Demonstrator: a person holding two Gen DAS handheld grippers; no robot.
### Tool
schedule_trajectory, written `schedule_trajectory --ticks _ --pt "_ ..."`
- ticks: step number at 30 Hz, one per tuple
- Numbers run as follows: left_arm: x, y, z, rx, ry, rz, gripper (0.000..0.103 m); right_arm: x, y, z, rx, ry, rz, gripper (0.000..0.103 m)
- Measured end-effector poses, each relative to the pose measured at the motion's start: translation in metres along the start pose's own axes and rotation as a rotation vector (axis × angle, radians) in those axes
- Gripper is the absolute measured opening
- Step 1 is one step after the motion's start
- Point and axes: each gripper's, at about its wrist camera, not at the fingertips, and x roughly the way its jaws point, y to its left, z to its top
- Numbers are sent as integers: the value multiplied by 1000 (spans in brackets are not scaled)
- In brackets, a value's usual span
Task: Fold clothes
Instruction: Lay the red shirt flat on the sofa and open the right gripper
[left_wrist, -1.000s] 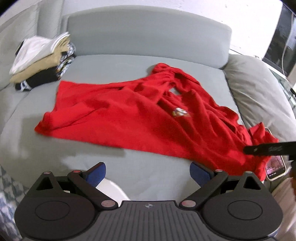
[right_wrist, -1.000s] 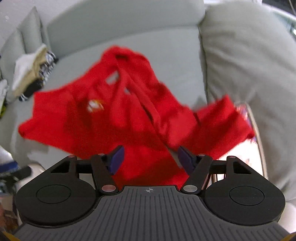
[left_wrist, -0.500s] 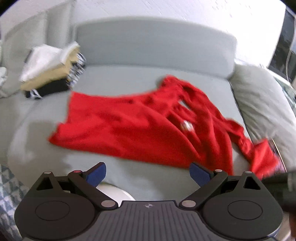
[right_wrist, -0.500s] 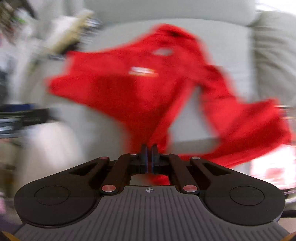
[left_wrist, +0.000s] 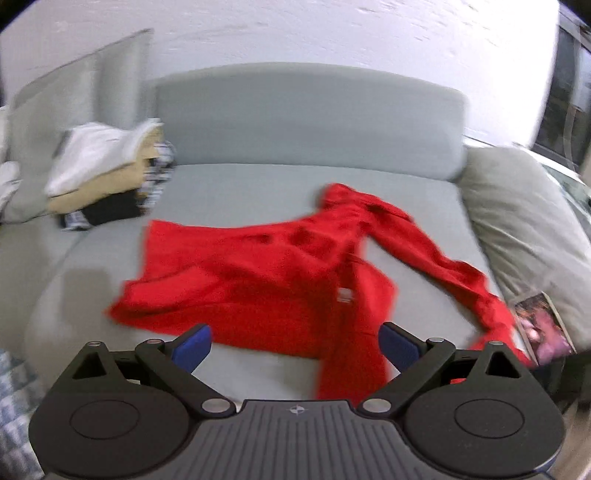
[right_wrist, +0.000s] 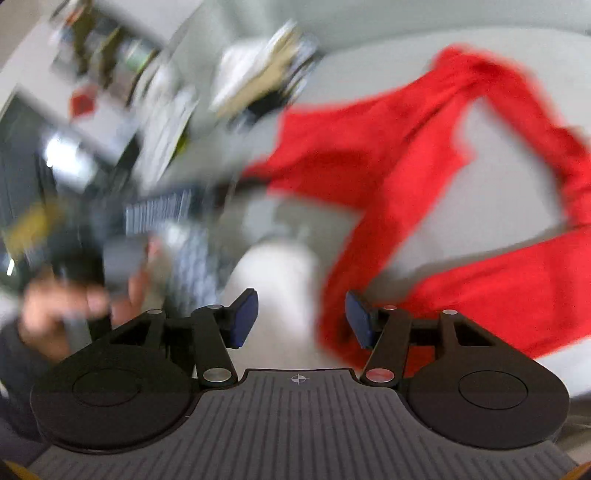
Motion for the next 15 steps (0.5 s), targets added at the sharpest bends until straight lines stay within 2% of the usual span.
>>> schedule_trajectory --ticks 3,4,8,9,10,12,15 --pt "24 -38 -3 85 18 -49 71 -34 -37 7 117 -137 -83 59" --pt "31 -50 -5 118 24 -55 68 -43 -48 9 157 -174 -110 59" --pt "54 -92 -18 305 16 -59 72 -64 -77 -2 267 -250 -147 59" --pt "58 -98 -22 350 -7 -47 77 -67 -81 -7 288 -261 -148 59" --pt "63 -103 -26 396 -28 -35 81 -68 -86 -9 302 -262 -146 59" --pt "78 -113 -31 480 -36 -3 81 -63 -93 -10 320 -254 -147 59" --pt "108 -115 -24 470 -3 20 81 -53 -105 -10 343 -235 -160 59"
